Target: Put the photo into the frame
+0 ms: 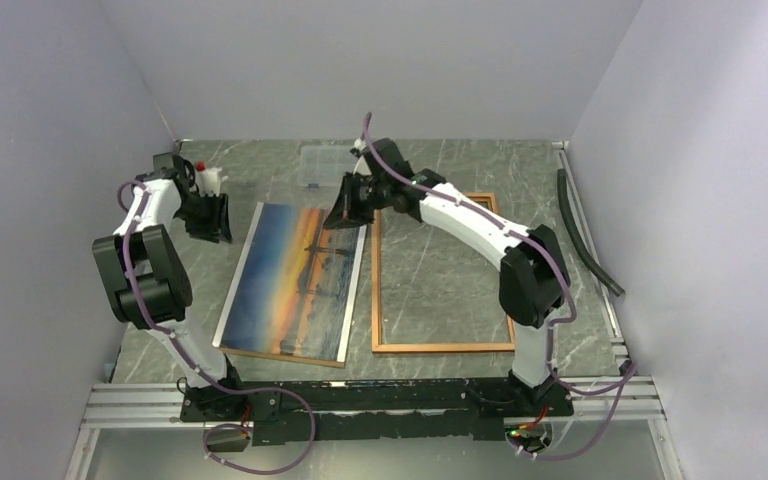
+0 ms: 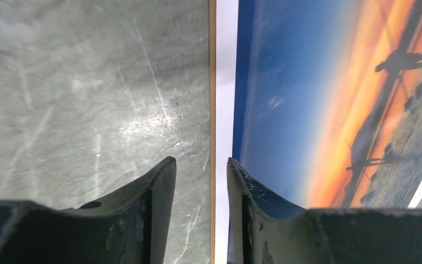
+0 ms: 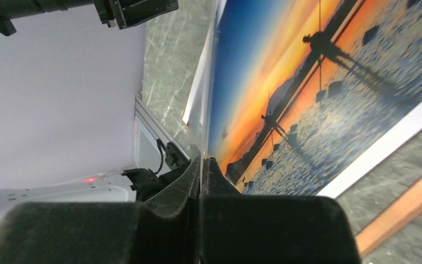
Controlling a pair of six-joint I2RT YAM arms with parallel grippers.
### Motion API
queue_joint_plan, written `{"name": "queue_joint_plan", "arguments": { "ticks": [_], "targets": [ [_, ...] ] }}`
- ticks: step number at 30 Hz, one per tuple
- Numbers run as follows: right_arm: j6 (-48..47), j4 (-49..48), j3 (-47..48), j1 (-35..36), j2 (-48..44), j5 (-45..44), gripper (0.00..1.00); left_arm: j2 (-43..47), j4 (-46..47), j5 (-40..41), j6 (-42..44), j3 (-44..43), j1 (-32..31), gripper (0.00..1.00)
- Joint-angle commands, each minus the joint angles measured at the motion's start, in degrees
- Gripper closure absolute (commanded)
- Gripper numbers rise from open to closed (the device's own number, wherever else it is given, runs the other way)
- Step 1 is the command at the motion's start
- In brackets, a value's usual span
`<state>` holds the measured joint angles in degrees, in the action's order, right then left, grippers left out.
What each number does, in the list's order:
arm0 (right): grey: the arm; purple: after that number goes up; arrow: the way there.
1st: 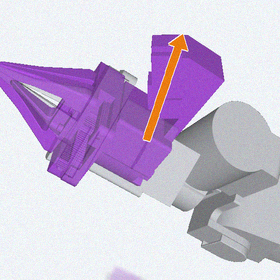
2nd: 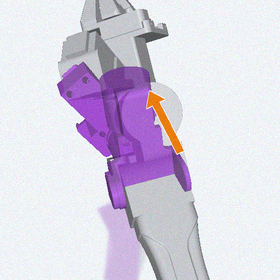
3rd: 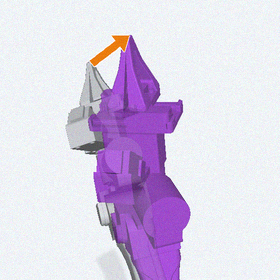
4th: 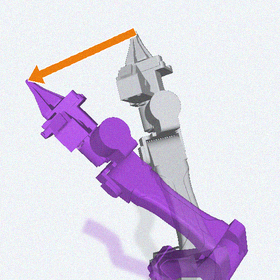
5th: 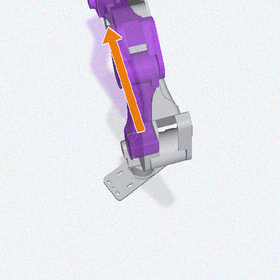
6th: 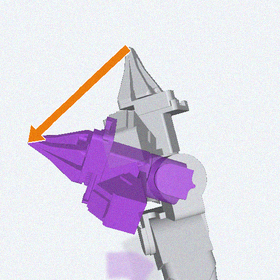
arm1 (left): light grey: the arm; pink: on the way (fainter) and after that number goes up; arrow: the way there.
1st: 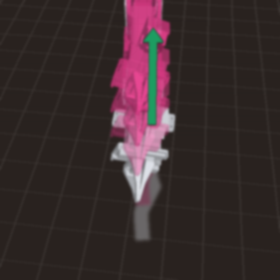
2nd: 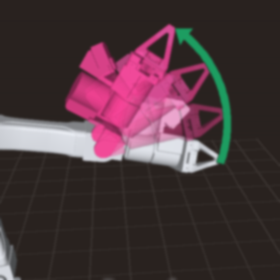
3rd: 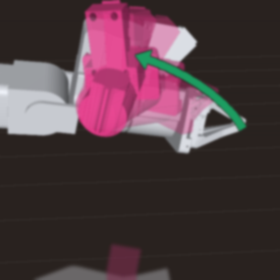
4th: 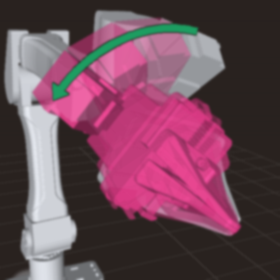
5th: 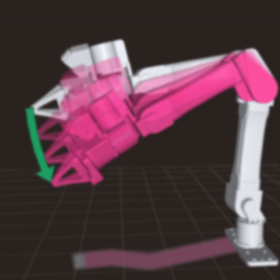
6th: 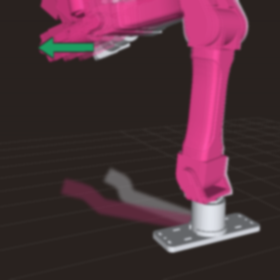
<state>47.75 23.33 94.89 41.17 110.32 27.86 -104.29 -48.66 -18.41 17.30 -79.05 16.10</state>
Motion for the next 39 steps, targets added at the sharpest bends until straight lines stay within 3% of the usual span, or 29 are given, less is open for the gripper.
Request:
{"name": "queue_joint_plan", "arguments": {
  "ticks": [1, 6, 10, 17, 21, 26, 39],
  "targets": [
    [-8.4, 7.6, 7.0, -5.6, -8.6, 3.8, 1.0, 5.1, -4.3, -2.4, 0.5, -5.3, -0.9, 0.53],
    [-17.0, 17.8, 4.9, -12.8, -16.4, 6.7, 1.0, 8.4, -3.6, -2.0, -1.1, -4.4, -7.9, 0.45],
    [-21.9, 25.6, 0.5, -19.5, -25.3, 0.3, 1.0, 9.1, -1.3, -1.0, -2.8, -3.3, -18.2, 0.37],
    [-26.3, 38.1, 1.0, -32.8, -34.4, -7.6, 1.0, 3.4, 3.7, 5.4, -5.1, -6.6, -33.9, 0.35],
    [-24.6, 39.7, -0.1, -33.9, -38.0, -13.9, 1.0, -1.0, 8.8, 10.5, -5.5, -6.7, -41.5, 0.34],
    [-23.2, 40.2, -0.7, -34.3, -39.3, -15.4, 1.0, -5.6, 13.4, 14.6, -5.7, -5.9, -47.0, 0.33],
    [-22.6, 39.0, -1.6, -34.4, -37.0, -14.3, 1.0, -6.8, 22.1, 21.3, -3.9, 3.0, -53.2, 0.33]
  ]
}}
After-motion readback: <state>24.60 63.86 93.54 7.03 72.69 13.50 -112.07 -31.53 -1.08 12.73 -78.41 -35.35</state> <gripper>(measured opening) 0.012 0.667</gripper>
